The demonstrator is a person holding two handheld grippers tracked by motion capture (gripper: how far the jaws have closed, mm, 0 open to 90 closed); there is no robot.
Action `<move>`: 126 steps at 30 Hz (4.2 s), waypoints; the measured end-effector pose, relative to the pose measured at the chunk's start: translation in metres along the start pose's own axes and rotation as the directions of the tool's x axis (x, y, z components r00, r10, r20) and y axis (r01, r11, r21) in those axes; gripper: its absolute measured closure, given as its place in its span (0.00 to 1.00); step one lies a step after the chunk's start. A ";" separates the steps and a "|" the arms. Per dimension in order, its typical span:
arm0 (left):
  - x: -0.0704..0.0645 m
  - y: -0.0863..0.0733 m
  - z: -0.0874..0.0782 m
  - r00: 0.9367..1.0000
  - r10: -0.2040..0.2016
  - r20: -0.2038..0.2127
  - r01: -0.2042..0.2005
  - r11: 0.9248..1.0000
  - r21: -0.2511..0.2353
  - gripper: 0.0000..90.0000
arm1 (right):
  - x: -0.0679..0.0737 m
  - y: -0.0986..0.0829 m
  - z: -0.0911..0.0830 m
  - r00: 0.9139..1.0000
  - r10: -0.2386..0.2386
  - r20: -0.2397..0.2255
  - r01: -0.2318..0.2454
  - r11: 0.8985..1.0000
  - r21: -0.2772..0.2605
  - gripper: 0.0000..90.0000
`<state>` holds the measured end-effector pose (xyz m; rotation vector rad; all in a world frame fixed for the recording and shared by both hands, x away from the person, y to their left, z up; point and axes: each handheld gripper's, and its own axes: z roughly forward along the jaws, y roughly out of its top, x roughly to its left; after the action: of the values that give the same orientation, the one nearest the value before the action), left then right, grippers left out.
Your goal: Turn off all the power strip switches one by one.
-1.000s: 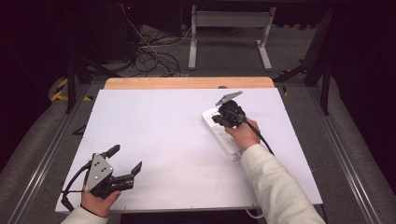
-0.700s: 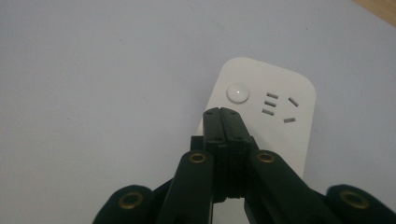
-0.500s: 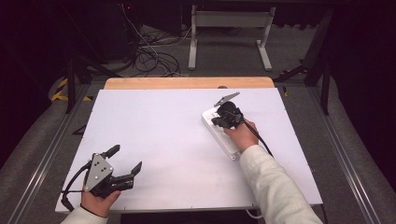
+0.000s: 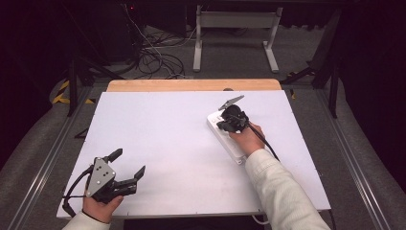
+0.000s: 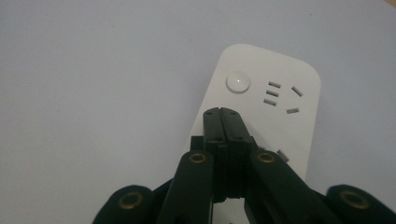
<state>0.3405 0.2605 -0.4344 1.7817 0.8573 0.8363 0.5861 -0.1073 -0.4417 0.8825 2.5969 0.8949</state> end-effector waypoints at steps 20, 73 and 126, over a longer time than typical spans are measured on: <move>-0.001 0.000 0.000 1.000 0.004 0.002 -0.004 1.000 0.001 0.15 | 0.006 0.000 0.003 0.999 -0.034 0.034 0.033 0.999 0.016 1.00; 0.000 0.000 0.003 1.000 0.003 0.005 -0.003 1.000 0.006 0.15 | 0.005 0.020 -0.040 0.999 -0.032 0.025 0.035 0.986 -0.166 1.00; 0.001 -0.001 0.002 1.000 -0.006 0.008 0.006 1.000 0.004 0.15 | -0.011 0.024 0.026 0.998 0.056 0.026 -0.055 0.998 -0.043 1.00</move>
<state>0.3429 0.2608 -0.4355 1.7843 0.8591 0.8237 0.6166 -0.0868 -0.4459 0.9529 2.5320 0.9417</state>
